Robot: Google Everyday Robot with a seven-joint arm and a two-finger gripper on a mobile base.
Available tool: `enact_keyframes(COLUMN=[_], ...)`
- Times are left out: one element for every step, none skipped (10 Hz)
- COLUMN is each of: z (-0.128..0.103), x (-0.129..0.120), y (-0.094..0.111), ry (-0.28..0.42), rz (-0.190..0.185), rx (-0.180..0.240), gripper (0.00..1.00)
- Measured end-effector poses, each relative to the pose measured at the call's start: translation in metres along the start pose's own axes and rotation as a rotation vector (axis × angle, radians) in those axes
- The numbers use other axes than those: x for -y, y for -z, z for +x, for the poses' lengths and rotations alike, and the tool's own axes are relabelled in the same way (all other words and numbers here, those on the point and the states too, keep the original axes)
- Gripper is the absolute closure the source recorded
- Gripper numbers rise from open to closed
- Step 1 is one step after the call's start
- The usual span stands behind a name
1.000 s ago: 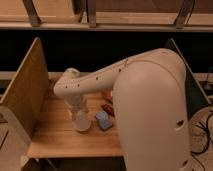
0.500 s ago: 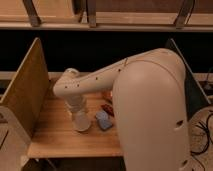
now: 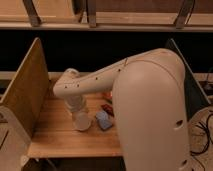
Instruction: Place the ceramic cup over the eraser
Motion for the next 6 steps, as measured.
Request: enact_keyframes(z=[-0.0004, -0.0002, -0.0001, 0.0000, 0.0002, 0.0004], x=[-0.0014, -0.0011, -0.0008, -0.0007, -0.0004, 0.0000], y=[0.0000, -0.0001, -0.0002, -0.0003, -0.0004, -0.0004], ry=[0.002, 0.002, 0.001, 0.001, 0.000, -0.001], rz=[-0.001, -0.001, -0.001, -0.001, -0.001, -0.001], rx=[0.000, 0.000, 0.000, 0.000, -0.001, -0.001], gripper=[0.20, 0.20, 0.20, 0.20, 0.20, 0.20])
